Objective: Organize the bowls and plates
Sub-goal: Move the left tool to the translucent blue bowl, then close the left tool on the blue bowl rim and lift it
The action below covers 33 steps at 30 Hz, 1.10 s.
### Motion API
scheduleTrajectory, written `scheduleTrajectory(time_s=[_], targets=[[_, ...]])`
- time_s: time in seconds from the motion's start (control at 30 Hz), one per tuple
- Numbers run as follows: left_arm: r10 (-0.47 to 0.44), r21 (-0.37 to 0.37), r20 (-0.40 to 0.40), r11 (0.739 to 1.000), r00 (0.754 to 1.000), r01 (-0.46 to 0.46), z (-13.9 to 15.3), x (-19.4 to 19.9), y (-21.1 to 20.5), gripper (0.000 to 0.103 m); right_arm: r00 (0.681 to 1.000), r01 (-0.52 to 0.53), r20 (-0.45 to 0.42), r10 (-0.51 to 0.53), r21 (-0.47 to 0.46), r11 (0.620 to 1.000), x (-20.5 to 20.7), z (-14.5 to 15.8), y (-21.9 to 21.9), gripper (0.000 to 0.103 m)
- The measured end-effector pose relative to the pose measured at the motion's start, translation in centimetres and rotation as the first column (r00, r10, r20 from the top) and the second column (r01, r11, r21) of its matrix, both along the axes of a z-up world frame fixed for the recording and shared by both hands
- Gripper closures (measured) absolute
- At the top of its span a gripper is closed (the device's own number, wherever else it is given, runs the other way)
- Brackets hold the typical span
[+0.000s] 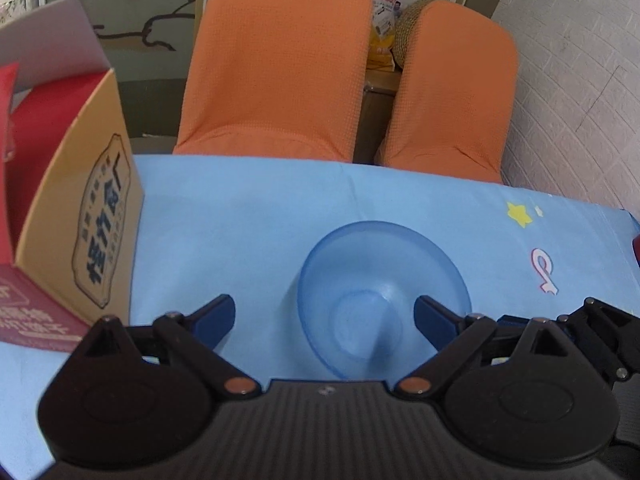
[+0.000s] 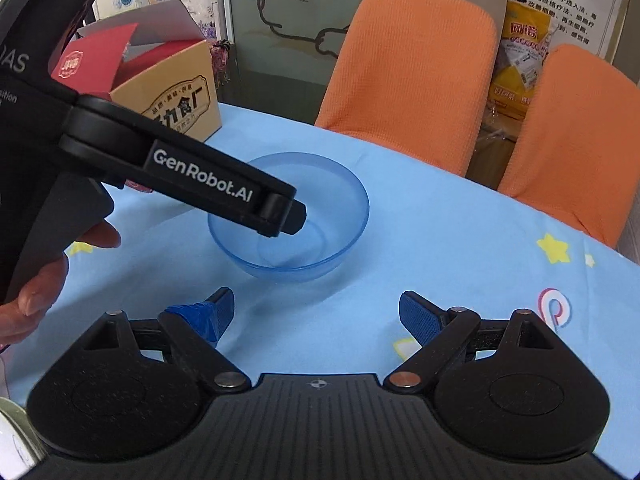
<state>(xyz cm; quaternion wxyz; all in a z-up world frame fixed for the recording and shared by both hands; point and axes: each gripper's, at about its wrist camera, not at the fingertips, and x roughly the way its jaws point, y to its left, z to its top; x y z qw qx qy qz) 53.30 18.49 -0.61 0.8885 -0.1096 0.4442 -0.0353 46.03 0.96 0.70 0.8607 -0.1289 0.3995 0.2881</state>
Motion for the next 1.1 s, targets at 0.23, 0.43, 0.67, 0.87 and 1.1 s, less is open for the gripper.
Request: scheduleTrajectory(time_s=[0.23,0.43,0.67,0.87,1.1], targets=[[0.004,-0.001,0.002,1.000,1.000,-0.004,-1.1,1.3,0.1,0.008,1.000,-0.015,-0.018,0.015,0.006,1.000,1.3,-1.4,1.1,0.026],[-0.029,0.045,0.029,0.999,0.999,0.028,-1.2,1.2,-0.6,0.021,1.000,-0.016,0.025,0.016,0.026,1.000,1.0,-1.8,1.8,0.028],[-0.069,0.046,0.032,0.997,0.997,0.068,-0.9,0.9,-1.0,0.044,0.996,-0.007,0.091,0.000,0.070,0.998,0.7,-1.7,1.7,0.032],[-0.088,0.012,0.038,0.996,0.995,0.088,-0.4,0.5,-1.4,0.045,0.984,-0.048,0.175,0.041,0.039,0.998,0.4,-0.9,1.9,0.034],[-0.112,0.023,0.074,0.994,0.991,0.110,1.0,-0.6,-2.3,0.046,0.967,-0.080,0.241,0.078,0.001,0.997,-0.8,0.3,1.7,0.033]])
